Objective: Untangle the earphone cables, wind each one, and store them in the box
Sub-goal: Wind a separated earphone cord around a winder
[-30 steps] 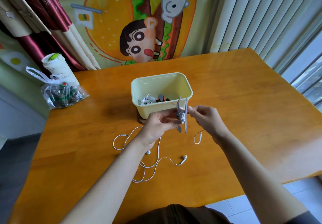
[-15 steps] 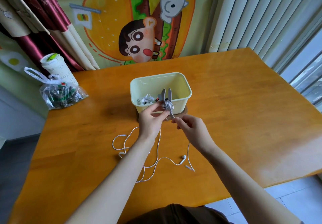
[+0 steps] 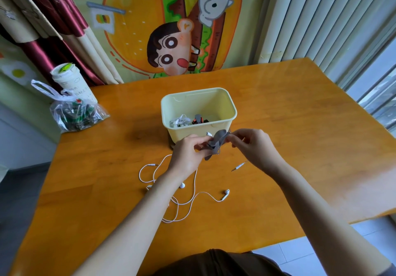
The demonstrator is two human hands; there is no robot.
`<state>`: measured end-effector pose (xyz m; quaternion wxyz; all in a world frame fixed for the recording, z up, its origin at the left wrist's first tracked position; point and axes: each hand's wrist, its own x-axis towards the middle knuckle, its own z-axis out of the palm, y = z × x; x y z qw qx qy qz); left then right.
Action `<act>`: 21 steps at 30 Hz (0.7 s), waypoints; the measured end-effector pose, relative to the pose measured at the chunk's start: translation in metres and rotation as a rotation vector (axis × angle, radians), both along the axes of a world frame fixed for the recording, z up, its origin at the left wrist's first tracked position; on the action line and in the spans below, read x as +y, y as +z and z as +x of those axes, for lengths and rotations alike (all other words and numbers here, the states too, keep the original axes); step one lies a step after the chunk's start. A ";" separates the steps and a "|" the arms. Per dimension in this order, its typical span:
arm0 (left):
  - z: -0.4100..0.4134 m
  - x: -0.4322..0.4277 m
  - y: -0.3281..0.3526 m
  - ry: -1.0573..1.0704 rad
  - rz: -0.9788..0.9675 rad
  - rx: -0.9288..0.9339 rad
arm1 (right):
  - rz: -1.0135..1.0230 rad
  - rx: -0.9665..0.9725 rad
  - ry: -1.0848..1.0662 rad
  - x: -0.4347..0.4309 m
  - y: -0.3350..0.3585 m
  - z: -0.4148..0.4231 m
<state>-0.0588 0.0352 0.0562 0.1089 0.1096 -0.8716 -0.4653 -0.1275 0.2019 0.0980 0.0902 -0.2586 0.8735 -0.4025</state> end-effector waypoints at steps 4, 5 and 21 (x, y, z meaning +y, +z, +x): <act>0.001 -0.005 0.003 -0.042 -0.033 -0.040 | -0.029 0.060 -0.038 0.001 -0.003 0.001; 0.002 -0.006 0.003 -0.057 -0.060 -0.063 | -0.047 0.064 -0.062 0.001 -0.004 0.001; 0.003 0.016 0.015 -0.056 1.028 -0.016 | -0.275 -0.242 -0.130 -0.018 -0.037 0.009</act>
